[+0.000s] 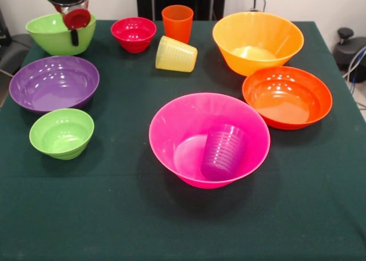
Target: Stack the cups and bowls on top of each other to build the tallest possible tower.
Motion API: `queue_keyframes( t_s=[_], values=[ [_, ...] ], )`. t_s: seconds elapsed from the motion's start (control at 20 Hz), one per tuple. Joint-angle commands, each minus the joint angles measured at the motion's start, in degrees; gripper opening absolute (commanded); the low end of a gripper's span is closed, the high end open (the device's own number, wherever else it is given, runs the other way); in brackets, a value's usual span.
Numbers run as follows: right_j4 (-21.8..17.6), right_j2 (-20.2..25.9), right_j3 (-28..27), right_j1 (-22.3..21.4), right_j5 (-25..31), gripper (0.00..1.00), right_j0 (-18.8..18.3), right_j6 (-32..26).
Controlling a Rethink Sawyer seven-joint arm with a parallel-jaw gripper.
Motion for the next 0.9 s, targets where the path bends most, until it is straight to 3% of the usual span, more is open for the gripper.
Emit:
queue_keyframes(
  t_s=[0.05,0.7,0.9],
  values=[
    [-0.1,8.6,-1.3,-4.3,6.4,0.0,0.3,-2.6],
    [-0.1,9.5,-2.5,-8.9,14.1,0.0,2.8,-2.7],
    [-0.6,13.0,-1.9,-9.6,13.4,0.0,1.1,-5.6]
  ],
)
